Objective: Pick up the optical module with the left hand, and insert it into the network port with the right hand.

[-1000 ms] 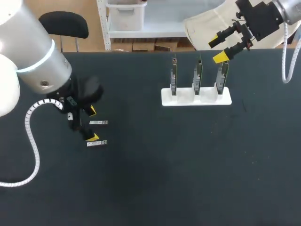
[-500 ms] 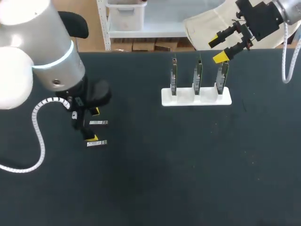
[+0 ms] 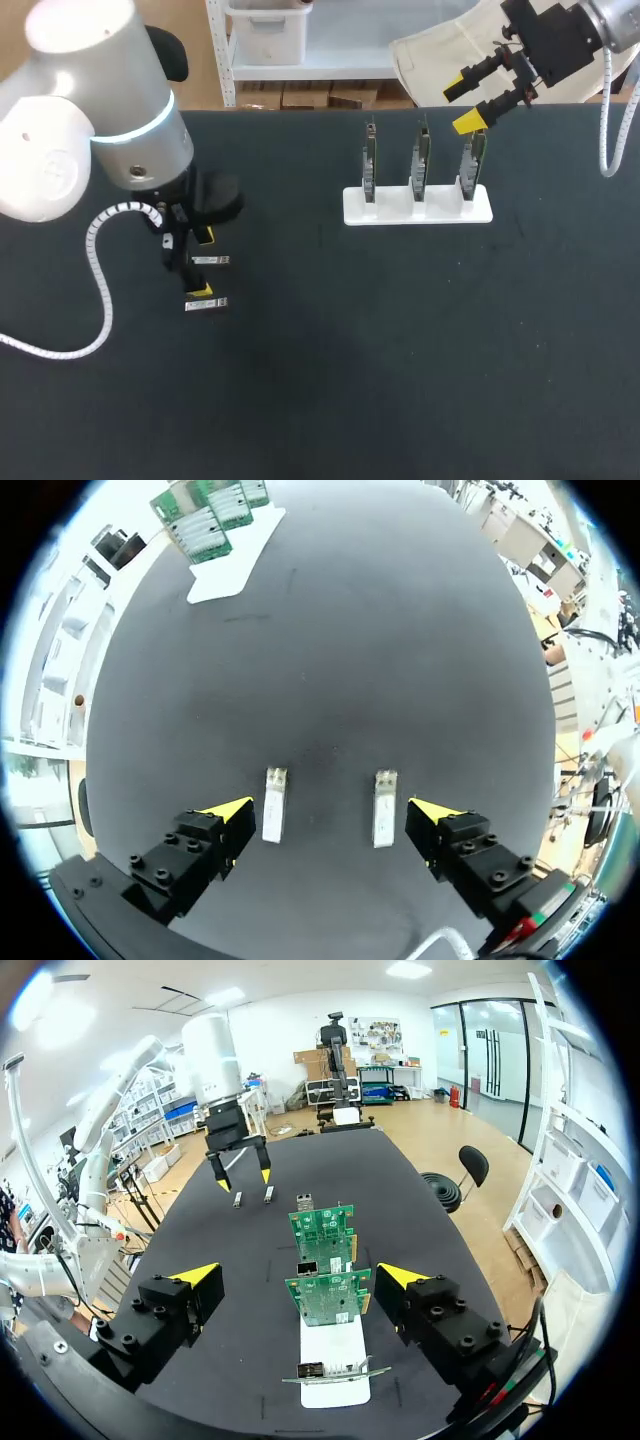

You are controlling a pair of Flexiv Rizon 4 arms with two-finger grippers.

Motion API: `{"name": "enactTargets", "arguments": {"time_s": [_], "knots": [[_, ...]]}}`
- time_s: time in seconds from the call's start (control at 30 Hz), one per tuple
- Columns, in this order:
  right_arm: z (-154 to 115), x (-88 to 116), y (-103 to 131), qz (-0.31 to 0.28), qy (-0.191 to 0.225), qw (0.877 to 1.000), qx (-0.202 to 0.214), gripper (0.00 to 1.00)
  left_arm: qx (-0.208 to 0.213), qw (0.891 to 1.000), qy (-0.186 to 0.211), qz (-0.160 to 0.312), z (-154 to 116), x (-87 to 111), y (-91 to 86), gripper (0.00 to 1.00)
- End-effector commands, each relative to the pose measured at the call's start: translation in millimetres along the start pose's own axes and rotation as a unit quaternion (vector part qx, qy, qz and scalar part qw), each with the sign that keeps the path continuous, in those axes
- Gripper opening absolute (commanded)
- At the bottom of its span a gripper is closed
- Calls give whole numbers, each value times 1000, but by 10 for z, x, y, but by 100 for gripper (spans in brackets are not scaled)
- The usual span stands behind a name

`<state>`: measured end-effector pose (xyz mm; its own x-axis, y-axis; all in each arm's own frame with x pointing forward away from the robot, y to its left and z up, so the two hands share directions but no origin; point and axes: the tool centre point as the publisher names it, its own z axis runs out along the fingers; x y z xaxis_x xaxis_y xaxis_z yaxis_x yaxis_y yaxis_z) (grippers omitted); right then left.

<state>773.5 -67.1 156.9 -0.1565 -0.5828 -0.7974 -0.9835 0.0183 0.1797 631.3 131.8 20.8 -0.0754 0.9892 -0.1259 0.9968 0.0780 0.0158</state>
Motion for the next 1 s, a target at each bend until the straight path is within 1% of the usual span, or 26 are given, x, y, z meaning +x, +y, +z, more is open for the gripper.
{"name": "enactTargets", "arguments": {"time_s": [0.03,0.13,0.27,0.33,0.47,0.67,0.9,0.97,1.0], "knots": [[3,-1,14,0,0,1000,2,100,-3,1000,2,9,9,45,11,100],[3,-1,14,0,0,1000,2,100,-6,1000,11,15,24,71,31,100],[3,-1,14,0,0,1000,2,100,-8,1000,13,12,38,108,85,100],[3,-1,14,0,0,1000,2,100,-8,1000,16,2,72,145,120,100],[3,-1,14,0,0,1000,2,100,-7,1000,16,-1,98,175,153,100],[3,-1,14,0,0,1000,2,100,2,1000,18,-6,164,172,189,100],[3,-1,14,0,0,1000,2,100,3,1000,20,-4,202,116,212,100],[3,-1,14,0,0,1000,2,100,2,1000,28,2,211,108,219,100],[3,-1,14,0,0,1000,2,100,-4,999,34,15,220,91,220,100]]}}
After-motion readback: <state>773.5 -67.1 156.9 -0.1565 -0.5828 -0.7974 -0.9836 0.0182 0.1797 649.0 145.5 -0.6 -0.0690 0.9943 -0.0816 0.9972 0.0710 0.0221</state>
